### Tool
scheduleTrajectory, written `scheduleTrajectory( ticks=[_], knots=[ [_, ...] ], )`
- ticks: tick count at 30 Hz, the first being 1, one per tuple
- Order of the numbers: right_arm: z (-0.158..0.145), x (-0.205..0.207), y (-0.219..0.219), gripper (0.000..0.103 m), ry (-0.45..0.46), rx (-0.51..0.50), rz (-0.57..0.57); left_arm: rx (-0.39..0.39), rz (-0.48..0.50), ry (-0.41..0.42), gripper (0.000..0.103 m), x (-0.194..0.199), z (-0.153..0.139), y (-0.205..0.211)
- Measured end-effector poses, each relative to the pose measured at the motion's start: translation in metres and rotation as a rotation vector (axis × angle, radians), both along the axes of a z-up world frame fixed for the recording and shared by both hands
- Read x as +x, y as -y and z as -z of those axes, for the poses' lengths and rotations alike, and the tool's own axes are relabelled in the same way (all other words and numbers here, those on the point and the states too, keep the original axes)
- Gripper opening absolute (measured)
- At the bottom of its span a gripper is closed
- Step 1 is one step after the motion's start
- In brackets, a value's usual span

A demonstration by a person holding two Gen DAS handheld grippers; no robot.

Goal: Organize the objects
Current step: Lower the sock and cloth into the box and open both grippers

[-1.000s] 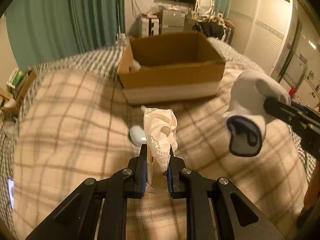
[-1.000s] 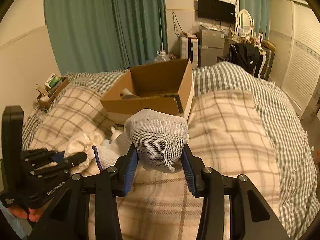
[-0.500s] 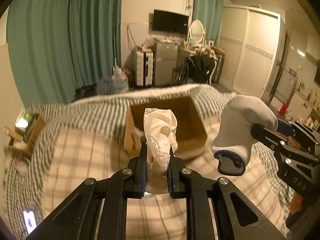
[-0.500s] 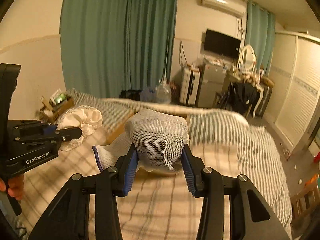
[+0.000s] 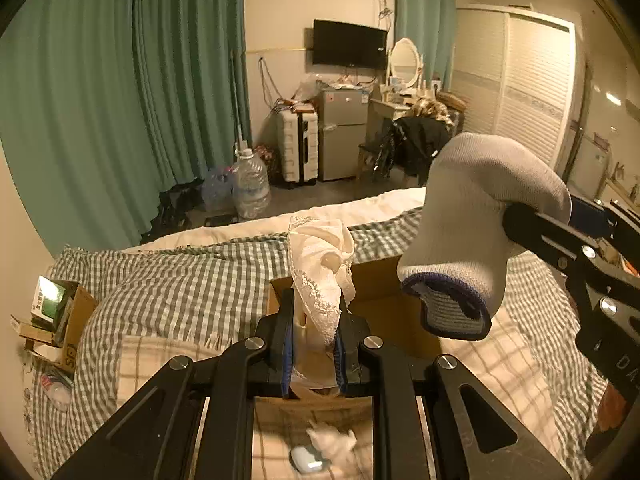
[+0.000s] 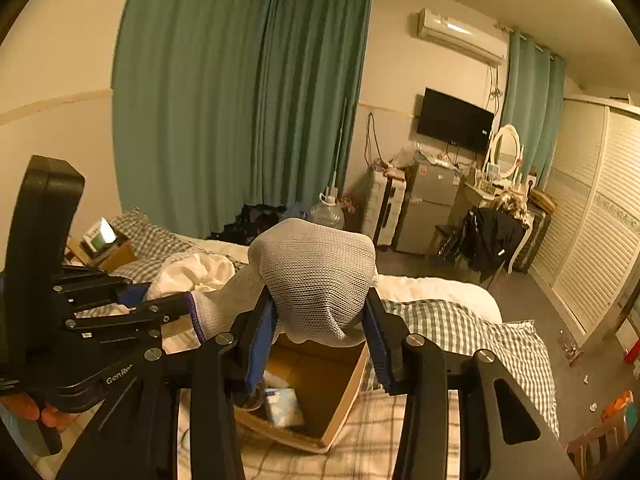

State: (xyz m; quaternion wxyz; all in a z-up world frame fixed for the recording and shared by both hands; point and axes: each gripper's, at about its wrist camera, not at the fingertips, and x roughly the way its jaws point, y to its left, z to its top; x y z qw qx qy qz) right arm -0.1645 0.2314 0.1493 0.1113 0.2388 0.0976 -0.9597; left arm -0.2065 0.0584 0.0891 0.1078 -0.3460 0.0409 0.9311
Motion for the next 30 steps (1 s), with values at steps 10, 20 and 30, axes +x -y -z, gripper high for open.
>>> scheduleTrajectory(
  ticks=[10, 20, 30],
  knots=[
    [0.087, -0.08, -0.003, 0.04, 0.157, -0.004, 0.02, -0.029, -0.015, 0.109, 0.016, -0.064, 0.08, -0.007],
    [0.158, -0.122, -0.002, 0.038, 0.256, 0.013, 0.016, -0.059, 0.006, 0.205, 0.016, -0.091, 0.151, -0.02],
    [0.173, -0.117, -0.012, 0.047, 0.259, -0.053, 0.002, -0.064, 0.014, 0.195, 0.034, -0.085, 0.168, -0.029]
  ],
)
